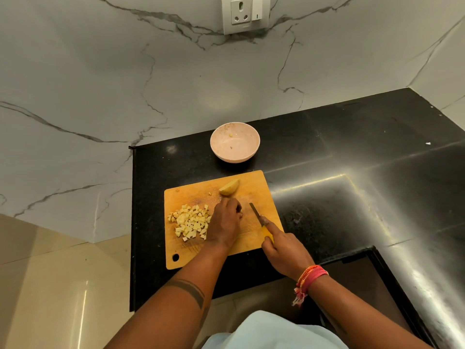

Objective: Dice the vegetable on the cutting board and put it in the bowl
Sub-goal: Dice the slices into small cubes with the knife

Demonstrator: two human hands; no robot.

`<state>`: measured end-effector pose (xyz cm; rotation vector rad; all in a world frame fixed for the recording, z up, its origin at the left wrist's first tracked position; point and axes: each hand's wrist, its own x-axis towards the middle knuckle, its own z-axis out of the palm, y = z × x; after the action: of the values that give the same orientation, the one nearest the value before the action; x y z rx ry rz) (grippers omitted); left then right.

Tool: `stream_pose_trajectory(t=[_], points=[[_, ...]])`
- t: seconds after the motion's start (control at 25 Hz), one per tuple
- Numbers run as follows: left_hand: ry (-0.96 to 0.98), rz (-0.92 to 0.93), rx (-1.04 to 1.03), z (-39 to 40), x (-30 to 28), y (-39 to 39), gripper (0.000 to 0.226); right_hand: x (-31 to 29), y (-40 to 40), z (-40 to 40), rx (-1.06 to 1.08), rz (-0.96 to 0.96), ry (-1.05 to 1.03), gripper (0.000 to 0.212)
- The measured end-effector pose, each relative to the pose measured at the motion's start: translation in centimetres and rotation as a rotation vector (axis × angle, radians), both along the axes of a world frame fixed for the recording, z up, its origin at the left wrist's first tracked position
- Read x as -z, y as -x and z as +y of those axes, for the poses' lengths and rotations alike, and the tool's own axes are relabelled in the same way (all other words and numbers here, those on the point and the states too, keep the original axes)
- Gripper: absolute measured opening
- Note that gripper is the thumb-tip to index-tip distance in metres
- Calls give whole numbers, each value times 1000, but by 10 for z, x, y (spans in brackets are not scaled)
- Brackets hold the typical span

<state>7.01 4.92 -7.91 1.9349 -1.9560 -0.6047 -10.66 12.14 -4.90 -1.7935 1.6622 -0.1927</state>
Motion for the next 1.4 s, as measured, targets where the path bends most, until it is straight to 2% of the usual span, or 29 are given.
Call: stream_pose_trajectory(t=[0.12, 0.28, 0.36, 0.92, 1.2, 1.4], points=[[22, -17, 44, 12, 7, -4, 22, -1, -4, 11, 8, 10, 23, 62], [4, 90, -89, 8, 7, -5, 27, 1, -16, 17, 15, 69, 88, 65], [-5, 84, -107, 8, 7, -3, 30, 1, -23, 17, 2, 104, 104, 67], [-29, 59, -133, 1, 5, -1, 18, 4, -46, 6, -99, 233, 9, 71], [-35, 45, -148, 2, 4, 4, 20, 6, -32, 31, -123, 213, -43, 74], [-33, 37, -154, 5, 0, 6, 29, 3, -22, 37, -57, 154, 26, 72]])
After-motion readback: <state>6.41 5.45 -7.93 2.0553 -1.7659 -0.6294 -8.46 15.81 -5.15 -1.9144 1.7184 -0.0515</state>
